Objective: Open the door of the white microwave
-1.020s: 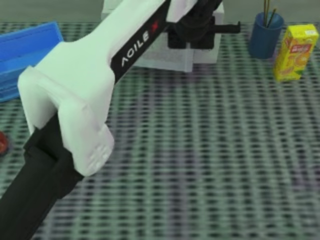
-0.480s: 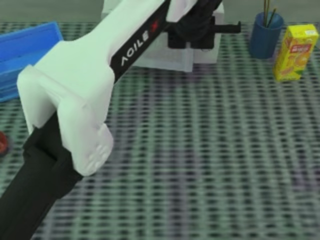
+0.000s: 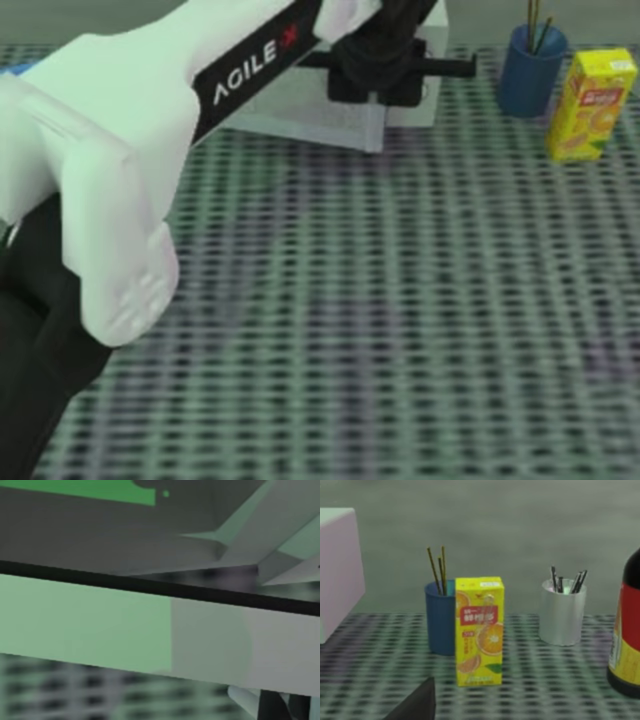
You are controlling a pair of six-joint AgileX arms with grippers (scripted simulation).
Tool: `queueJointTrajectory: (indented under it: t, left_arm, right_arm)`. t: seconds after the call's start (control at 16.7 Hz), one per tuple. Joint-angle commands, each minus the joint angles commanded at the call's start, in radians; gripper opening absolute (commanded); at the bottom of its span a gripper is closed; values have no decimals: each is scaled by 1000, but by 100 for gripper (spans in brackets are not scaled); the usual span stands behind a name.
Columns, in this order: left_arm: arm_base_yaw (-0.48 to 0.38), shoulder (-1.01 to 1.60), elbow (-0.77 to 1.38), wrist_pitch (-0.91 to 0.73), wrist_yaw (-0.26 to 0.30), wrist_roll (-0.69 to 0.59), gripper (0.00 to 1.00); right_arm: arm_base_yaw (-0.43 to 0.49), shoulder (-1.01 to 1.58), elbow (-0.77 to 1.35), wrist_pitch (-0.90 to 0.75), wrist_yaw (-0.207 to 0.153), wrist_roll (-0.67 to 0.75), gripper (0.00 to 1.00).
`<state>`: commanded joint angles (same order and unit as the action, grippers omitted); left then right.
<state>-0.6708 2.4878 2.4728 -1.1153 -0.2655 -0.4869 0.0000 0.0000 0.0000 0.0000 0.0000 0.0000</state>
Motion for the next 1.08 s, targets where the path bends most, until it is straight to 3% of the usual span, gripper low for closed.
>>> queueJointTrajectory:
  t: [0.24, 1.08]
  left_arm:
    - [1, -79, -131, 79, 14, 26, 0]
    - [2, -84, -137, 84, 15, 28, 0]
  right_arm:
    - [0, 0, 0, 0, 0, 0, 100]
    - [0, 0, 0, 0, 0, 0, 100]
